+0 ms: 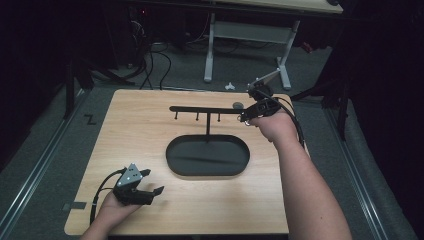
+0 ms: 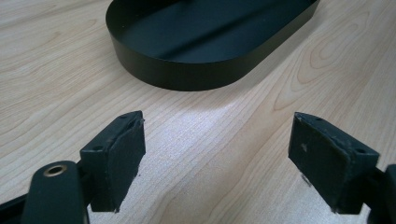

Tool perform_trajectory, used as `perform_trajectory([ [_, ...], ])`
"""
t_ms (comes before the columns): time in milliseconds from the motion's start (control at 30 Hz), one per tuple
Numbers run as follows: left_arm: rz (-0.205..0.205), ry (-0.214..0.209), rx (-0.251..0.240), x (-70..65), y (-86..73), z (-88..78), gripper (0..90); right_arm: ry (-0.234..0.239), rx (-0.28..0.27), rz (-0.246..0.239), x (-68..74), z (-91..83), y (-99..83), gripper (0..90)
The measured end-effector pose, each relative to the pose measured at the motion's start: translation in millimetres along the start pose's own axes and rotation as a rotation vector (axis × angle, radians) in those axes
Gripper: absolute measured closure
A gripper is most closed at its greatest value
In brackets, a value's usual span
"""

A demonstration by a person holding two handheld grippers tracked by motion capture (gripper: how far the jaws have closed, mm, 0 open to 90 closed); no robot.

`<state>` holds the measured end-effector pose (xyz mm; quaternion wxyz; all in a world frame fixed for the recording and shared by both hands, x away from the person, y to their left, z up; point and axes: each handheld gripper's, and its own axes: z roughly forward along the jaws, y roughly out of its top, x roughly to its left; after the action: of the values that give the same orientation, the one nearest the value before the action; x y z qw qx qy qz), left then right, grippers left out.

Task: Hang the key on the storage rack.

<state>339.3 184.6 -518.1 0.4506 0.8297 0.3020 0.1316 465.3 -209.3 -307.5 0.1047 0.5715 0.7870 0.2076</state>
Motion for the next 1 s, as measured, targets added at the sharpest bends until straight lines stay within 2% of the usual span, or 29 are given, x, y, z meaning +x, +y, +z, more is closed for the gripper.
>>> perform_trajectory([
  [333,0.004,-0.004,0.009,-0.1,-0.1,0.8,19.4,-0.013,0.005,0.022,-7.2,5.2,-0.5,70.2],
  [1000,0.007,-0.006,0.013,-0.8,-0.3,1.6,19.4,-0.019,-0.007,0.037,-7.4,7.2,-2.7,69.1],
])
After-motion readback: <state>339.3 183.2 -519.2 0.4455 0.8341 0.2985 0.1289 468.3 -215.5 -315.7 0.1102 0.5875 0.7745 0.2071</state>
